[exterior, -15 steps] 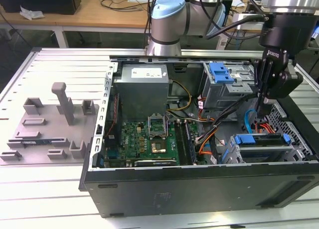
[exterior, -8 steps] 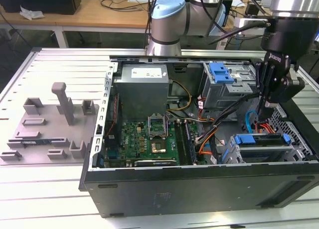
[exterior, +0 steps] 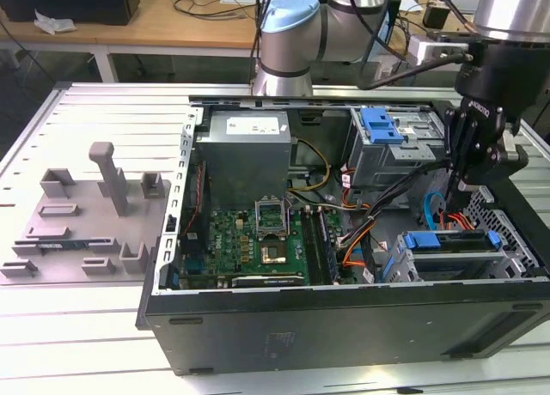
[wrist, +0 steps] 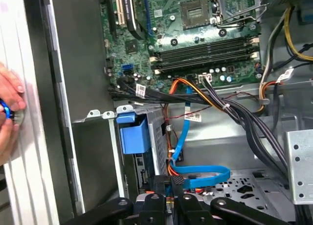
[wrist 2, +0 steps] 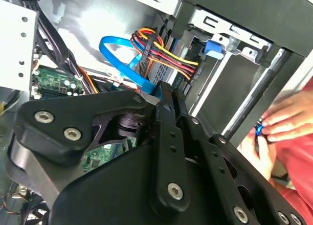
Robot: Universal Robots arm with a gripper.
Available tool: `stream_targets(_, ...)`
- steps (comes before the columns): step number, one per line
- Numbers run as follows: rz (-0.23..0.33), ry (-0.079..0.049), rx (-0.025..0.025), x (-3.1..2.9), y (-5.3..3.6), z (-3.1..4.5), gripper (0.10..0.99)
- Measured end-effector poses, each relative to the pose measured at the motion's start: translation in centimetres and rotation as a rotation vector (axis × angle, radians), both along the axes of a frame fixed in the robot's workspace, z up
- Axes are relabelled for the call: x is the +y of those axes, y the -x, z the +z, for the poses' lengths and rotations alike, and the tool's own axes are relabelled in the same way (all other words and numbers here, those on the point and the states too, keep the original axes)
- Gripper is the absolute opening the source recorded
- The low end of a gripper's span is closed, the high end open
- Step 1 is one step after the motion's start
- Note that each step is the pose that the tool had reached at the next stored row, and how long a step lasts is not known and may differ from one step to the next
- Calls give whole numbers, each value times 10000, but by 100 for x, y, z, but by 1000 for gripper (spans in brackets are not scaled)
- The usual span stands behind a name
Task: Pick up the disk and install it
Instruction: 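Insert the second disk wire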
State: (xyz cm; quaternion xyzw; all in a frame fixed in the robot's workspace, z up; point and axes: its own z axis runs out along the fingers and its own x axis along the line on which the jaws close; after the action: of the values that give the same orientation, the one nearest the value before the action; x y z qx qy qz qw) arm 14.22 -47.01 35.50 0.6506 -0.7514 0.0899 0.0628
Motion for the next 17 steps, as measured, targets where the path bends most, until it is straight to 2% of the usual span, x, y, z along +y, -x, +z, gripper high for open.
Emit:
stream_targets(2, 1, -348, -76, -57, 0, 0, 161)
stream_targets(6, 0, -764, -149, -118, 0, 0, 161)
stream_targets(10, -4, -1159, -154, -212, 6, 0, 161)
stream_targets(11, -4, -1293, -155, -245, 7, 0, 161)
stream_targets(13, -6, -1647, -163, -342, 7, 0, 161)
stream_targets(15, -7, -1783, -166, -396, 8, -1, 161)
stream_targets(16, -8, -1917, -169, -455, 11, 0, 161)
stream_targets(17, -6, -1996, -169, -493, 19, -1, 161)
